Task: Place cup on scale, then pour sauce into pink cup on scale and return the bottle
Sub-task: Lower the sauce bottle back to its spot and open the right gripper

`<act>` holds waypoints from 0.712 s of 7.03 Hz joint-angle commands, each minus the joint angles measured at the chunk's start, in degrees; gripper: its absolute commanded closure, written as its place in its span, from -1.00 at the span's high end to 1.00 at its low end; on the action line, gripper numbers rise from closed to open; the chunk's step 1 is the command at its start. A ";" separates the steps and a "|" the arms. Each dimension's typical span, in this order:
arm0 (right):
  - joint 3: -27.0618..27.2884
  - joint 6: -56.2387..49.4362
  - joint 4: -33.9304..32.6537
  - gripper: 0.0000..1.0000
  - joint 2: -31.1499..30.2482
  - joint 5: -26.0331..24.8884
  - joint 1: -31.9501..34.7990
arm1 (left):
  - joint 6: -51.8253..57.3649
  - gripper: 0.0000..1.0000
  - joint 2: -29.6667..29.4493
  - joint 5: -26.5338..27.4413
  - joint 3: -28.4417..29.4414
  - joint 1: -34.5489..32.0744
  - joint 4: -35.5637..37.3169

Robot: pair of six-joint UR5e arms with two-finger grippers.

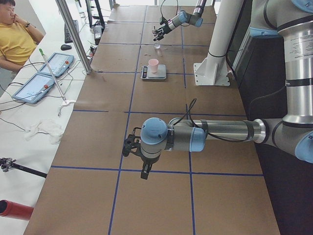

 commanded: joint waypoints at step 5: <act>-0.19 -0.12 0.06 1.00 -0.01 0.24 -0.09 | 0.00 1.00 0.00 0.00 0.00 0.00 -0.03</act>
